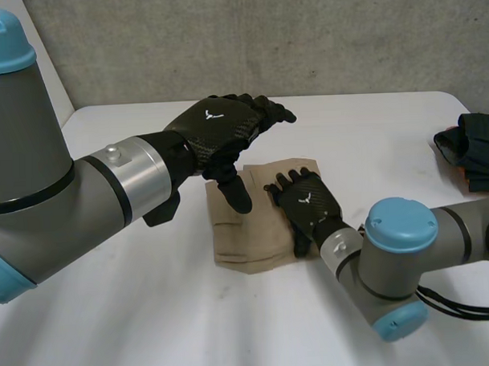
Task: Fold the laundry.
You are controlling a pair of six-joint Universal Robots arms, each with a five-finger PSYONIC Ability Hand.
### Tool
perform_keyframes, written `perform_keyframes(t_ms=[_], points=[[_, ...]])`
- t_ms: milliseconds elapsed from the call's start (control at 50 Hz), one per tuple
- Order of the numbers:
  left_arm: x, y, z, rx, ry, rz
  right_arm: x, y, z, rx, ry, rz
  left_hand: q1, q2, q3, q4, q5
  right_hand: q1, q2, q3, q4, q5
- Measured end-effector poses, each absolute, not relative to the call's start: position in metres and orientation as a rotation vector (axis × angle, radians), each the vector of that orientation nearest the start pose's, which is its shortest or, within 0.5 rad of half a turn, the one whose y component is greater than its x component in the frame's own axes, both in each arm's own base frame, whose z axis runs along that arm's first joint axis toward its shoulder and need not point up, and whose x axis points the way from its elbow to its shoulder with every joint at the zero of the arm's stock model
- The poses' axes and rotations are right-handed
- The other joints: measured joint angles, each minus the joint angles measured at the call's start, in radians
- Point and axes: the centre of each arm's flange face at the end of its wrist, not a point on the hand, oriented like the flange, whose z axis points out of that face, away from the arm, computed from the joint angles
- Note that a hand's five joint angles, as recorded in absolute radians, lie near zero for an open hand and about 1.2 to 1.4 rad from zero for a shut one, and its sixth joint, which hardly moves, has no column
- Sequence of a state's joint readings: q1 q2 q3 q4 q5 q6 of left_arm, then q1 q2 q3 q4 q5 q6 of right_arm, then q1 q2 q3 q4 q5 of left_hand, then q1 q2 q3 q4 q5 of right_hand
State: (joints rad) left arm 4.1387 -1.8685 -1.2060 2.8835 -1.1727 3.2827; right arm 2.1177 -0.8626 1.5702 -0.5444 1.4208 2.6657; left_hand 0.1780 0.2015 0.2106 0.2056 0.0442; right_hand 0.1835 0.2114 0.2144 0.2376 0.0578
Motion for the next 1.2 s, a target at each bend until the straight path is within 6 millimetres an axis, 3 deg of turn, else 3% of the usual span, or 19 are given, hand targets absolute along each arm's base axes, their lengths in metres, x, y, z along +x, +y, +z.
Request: perform_keyframes(t_ms=[300, 340, 420, 440, 580, 640, 700, 720, 740, 920, 1060, 1200], points=[[-0.331, -0.205, 0.299, -1.011, -1.780, 1.539, 0.357, -0.306, 0.109, -1.206, 1.821, -2.031, 0.000, 0.000, 0.000, 0.000, 0.000, 0.000, 0.000, 0.000, 0.000, 0.000], [-0.331, -0.205, 0.299, -1.011, -1.781, 1.539, 0.358, -0.309, 0.108, -1.209, 1.823, -2.025, 0.000, 0.000, 0.000, 0.000, 0.000, 0.084, 0.100, 0.089, 0.076, 0.077], [-0.331, -0.206, 0.299, -1.011, -1.781, 1.540, 0.364, -0.315, 0.103, -1.223, 1.830, -1.988, 0.000, 0.000, 0.000, 0.000, 0.000, 0.526, 0.654, 0.637, 0.592, 0.461], [-0.330, -0.206, 0.299, -1.011, -1.781, 1.540, 0.365, -0.316, 0.101, -1.228, 1.831, -1.975, 0.000, 0.000, 0.000, 0.000, 0.000, 0.628, 0.885, 0.860, 0.839, 0.658], [-0.330, -0.206, 0.299, -0.998, -1.785, 1.533, 0.366, -0.317, 0.113, -1.233, 1.823, -1.930, 0.000, 0.000, 0.000, 0.000, 0.000, 0.646, 0.938, 0.901, 0.937, 0.771], [-0.330, -0.207, 0.299, -0.991, -1.788, 1.531, 0.355, -0.321, 0.128, -1.224, 1.842, -1.925, 0.000, 0.000, 0.000, 0.000, 0.000, 0.646, 0.938, 0.901, 0.938, 0.787], [-0.329, -0.208, 0.299, -0.983, -1.791, 1.531, 0.327, -0.336, 0.144, -1.198, 1.915, -1.942, 0.000, 0.000, 0.000, 0.000, 0.000, 0.660, 0.938, 0.901, 0.938, 0.789], [-0.329, -0.208, 0.299, -0.983, -1.791, 1.531, 0.327, -0.336, 0.144, -1.198, 1.915, -1.942, 0.000, 0.000, 0.000, 0.000, 0.000, 0.660, 0.938, 0.901, 0.938, 0.789], [-0.329, -0.208, 0.299, -0.979, -1.793, 1.531, 0.307, -0.346, 0.153, -1.182, 1.965, -1.960, 0.000, 0.000, 0.000, 0.000, 0.000, 0.660, 0.938, 0.901, 0.938, 0.789], [-0.328, -0.209, 0.299, -0.969, -1.796, 1.529, 0.219, -0.392, 0.176, -1.197, 2.044, -2.055, 0.000, 0.000, 0.000, 0.000, 0.000, 0.670, 0.938, 0.909, 0.953, 0.809], [-0.328, -0.209, 0.300, -0.959, -1.795, 1.524, 0.189, -0.414, 0.191, -1.246, 1.917, -2.129, 0.000, 0.000, 0.000, 0.000, 0.000, 0.673, 0.943, 0.911, 0.954, 0.809], [-0.328, -0.210, 0.301, -0.942, -1.792, 1.524, 0.166, -0.456, 0.248, -1.141, 1.664, -2.426, 0.000, 0.000, 0.000, 0.000, 0.000, 0.688, 0.943, 0.911, 0.954, 0.809]])
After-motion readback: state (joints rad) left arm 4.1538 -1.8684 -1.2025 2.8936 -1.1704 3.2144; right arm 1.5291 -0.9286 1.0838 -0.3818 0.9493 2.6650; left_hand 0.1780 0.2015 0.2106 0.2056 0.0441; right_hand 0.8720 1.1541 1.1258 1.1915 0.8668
